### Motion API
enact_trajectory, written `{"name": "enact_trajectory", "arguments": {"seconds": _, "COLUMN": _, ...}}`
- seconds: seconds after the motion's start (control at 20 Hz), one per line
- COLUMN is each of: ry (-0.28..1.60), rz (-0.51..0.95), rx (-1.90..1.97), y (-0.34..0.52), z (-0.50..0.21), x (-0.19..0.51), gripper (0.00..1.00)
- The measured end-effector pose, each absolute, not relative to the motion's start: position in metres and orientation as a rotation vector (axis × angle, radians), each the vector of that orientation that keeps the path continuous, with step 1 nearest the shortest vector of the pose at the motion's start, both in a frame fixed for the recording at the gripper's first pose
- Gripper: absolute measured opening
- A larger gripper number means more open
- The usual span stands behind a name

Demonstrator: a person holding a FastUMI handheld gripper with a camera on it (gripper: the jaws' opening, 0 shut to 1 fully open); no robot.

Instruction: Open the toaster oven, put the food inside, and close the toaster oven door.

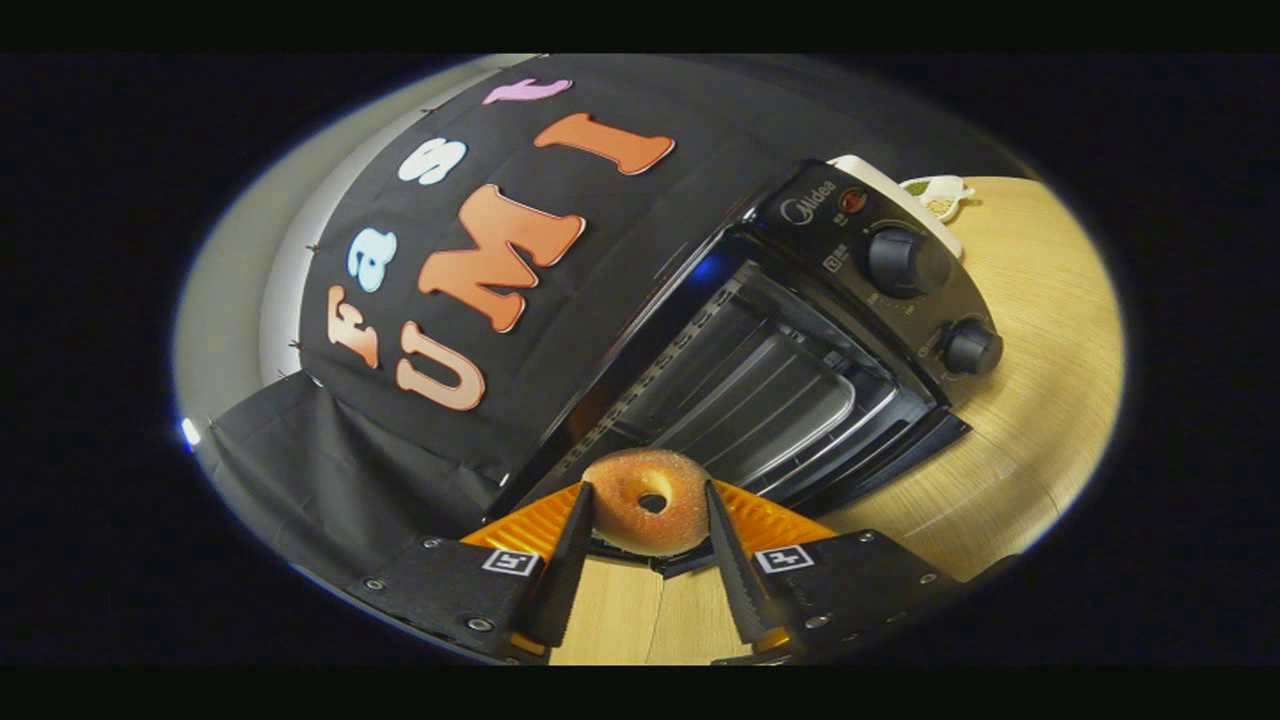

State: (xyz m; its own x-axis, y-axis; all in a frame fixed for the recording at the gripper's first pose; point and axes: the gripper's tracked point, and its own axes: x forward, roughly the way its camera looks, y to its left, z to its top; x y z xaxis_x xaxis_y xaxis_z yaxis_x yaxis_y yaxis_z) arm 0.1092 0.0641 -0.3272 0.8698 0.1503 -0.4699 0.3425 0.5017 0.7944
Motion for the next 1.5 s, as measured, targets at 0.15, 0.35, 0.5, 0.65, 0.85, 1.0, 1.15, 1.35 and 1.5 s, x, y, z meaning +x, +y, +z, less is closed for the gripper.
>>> {"name": "enact_trajectory", "arguments": {"seconds": 0.15, "ry": 0.517, "rz": -0.143, "rx": 1.037, "y": 0.064, "z": -0.336, "x": 0.123, "gripper": 0.64}}
{"name": "enact_trajectory", "arguments": {"seconds": 0.35, "ry": 0.504, "rz": -0.181, "rx": 1.032, "y": 0.06, "z": -0.347, "x": 0.138, "gripper": 0.64}}
{"name": "enact_trajectory", "arguments": {"seconds": 0.5, "ry": 0.473, "rz": -0.215, "rx": 0.974, "y": 0.054, "z": -0.35, "x": 0.141, "gripper": 0.67}}
{"name": "enact_trajectory", "arguments": {"seconds": 0.65, "ry": 0.451, "rz": -0.226, "rx": 0.897, "y": 0.051, "z": -0.35, "x": 0.144, "gripper": 0.75}}
{"name": "enact_trajectory", "arguments": {"seconds": 0.85, "ry": 0.434, "rz": -0.218, "rx": 0.806, "y": 0.051, "z": -0.344, "x": 0.145, "gripper": 0.82}}
{"name": "enact_trajectory", "arguments": {"seconds": 1.0, "ry": 0.417, "rz": -0.209, "rx": 0.696, "y": 0.05, "z": -0.339, "x": 0.143, "gripper": 0.85}}
{"name": "enact_trajectory", "arguments": {"seconds": 1.15, "ry": 0.401, "rz": -0.199, "rx": 0.61, "y": 0.05, "z": -0.33, "x": 0.144, "gripper": 0.86}}
{"name": "enact_trajectory", "arguments": {"seconds": 1.35, "ry": 0.418, "rz": -0.204, "rx": 0.531, "y": 0.048, "z": -0.328, "x": 0.137, "gripper": 0.91}}
{"name": "enact_trajectory", "arguments": {"seconds": 1.5, "ry": 0.463, "rz": -0.18, "rx": 0.476, "y": 0.052, "z": -0.327, "x": 0.118, "gripper": 0.92}}
